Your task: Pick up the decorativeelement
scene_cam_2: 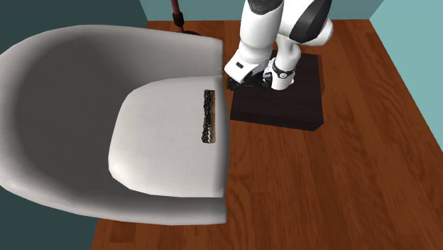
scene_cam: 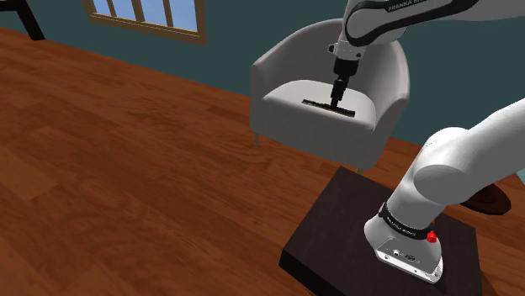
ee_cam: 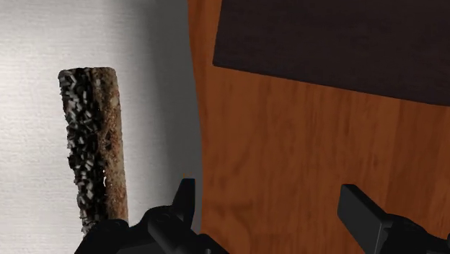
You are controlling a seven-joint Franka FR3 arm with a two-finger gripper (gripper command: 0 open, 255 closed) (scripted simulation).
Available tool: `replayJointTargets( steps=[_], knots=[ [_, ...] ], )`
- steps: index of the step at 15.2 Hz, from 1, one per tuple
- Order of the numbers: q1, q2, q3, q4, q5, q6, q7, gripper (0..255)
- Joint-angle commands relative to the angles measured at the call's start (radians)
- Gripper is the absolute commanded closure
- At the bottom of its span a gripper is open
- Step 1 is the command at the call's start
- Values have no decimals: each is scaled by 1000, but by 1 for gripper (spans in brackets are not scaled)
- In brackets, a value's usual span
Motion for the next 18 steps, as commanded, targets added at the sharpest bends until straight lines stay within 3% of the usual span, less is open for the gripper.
replayJointTargets(
  steps=[1,6,10,18],
  knots=[
    [0,63,-42,25,-6,62,-54,0],
    [7,217,-139,105,22,186,-195,0],
    [17,357,-211,192,95,269,-329,0],
    [19,431,-228,155,143,375,-375,0]
  ],
)
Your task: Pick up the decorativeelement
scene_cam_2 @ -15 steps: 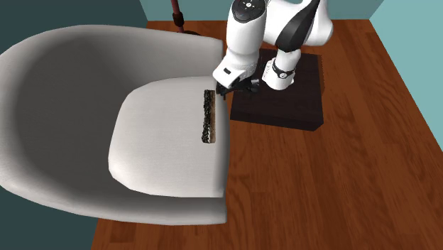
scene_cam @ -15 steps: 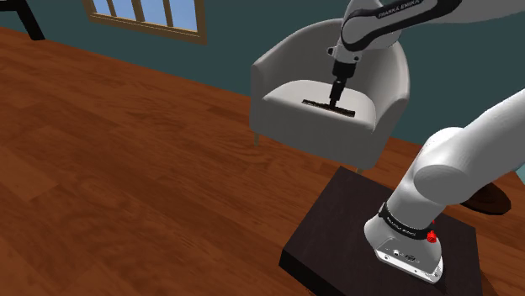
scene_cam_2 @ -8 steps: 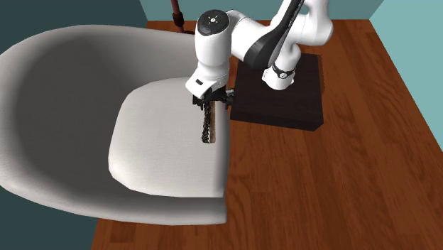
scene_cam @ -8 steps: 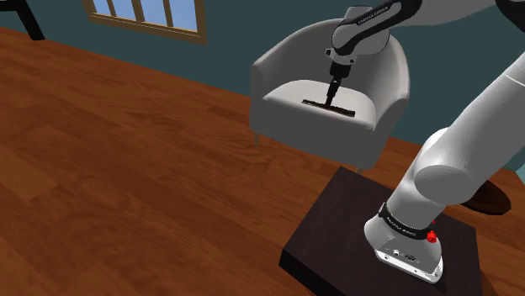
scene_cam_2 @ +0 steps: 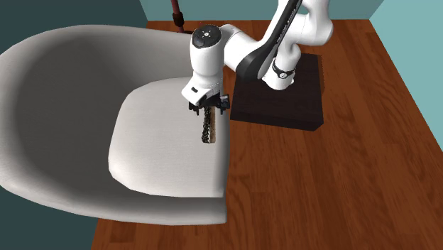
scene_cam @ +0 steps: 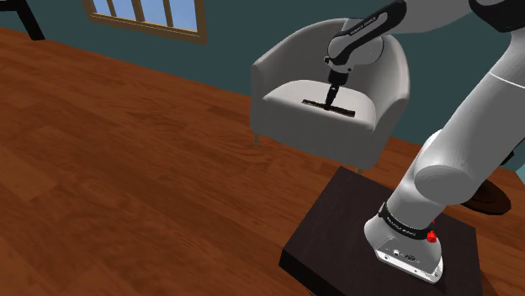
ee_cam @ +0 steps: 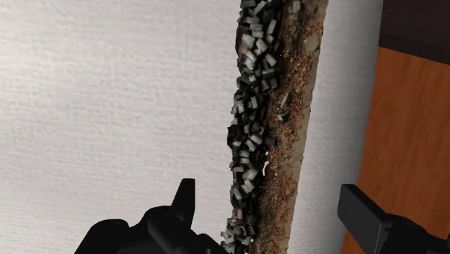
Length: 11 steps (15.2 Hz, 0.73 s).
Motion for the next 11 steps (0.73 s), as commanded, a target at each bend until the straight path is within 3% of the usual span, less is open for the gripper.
replayJointTargets(
  steps=[1,2,3,11],
  knots=[
    [1,19,-3,-8,13,25,-9,0],
    [1,18,-3,-9,13,25,-9,0],
    [1,21,-3,-6,14,24,-10,255],
    [2,25,-3,-5,17,27,-11,255]
  ],
)
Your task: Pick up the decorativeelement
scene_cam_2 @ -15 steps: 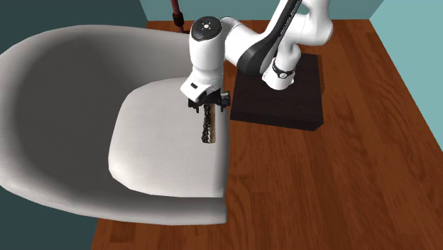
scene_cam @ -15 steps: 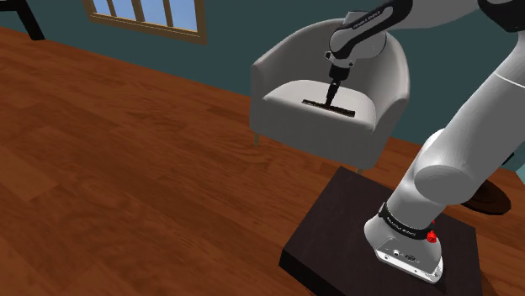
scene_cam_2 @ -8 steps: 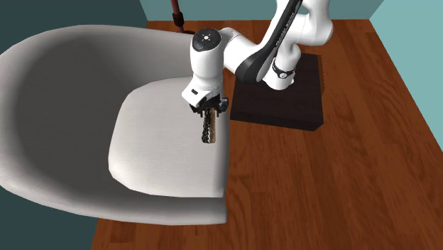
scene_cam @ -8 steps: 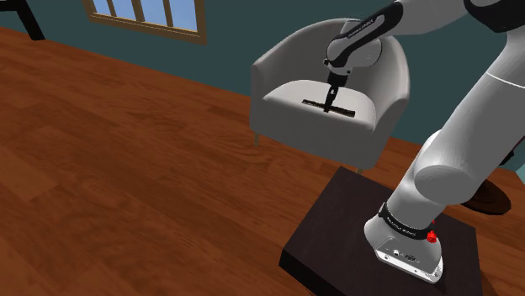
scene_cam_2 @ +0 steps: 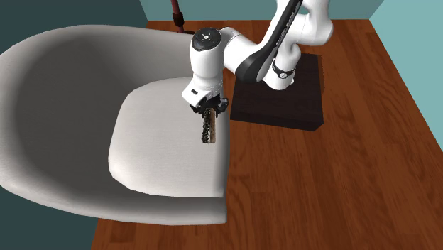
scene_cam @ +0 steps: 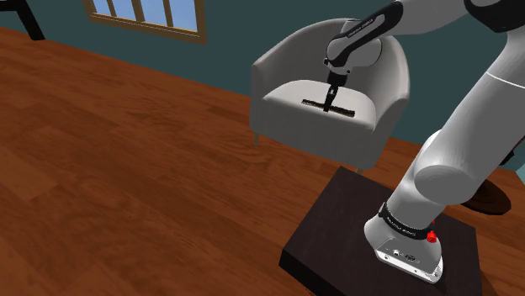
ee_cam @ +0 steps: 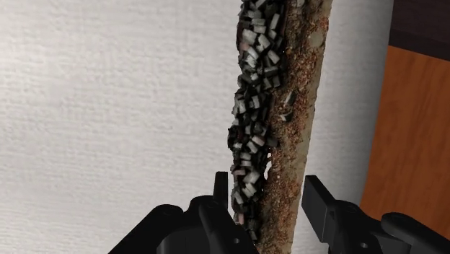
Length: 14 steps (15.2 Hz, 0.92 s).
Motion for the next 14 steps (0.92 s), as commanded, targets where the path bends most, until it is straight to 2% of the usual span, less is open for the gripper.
replayJointTargets(
  steps=[1,14],
  knots=[
    [-1,1,0,-6,-5,3,2,255],
    [-5,-94,21,92,-60,-177,46,255]
  ],
)
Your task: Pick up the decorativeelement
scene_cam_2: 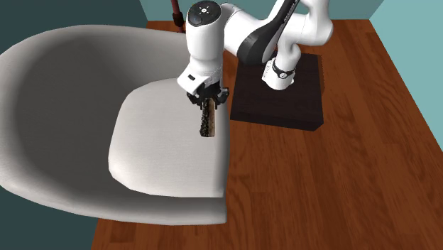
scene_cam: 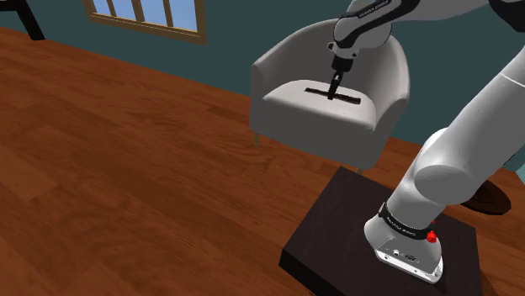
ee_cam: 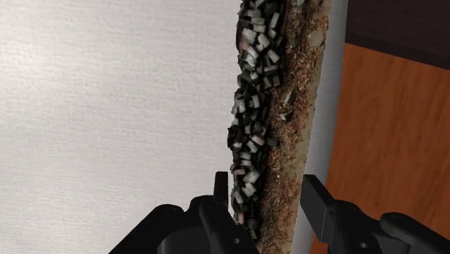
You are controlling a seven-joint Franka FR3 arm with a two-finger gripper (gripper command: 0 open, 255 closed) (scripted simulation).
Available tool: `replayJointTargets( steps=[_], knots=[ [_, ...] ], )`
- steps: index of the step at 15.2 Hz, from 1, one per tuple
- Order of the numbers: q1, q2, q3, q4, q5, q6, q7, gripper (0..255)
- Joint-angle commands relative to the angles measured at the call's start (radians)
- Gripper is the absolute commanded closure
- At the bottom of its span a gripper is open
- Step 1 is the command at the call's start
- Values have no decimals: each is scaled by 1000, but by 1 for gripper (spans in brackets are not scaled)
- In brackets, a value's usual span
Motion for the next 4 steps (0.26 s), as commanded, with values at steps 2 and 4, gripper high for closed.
replayJointTargets(
  steps=[2,4],
  knots=[
    [1,-14,6,30,-6,-43,8,255],
    [1,-15,7,32,-6,-45,8,255]
  ],
)
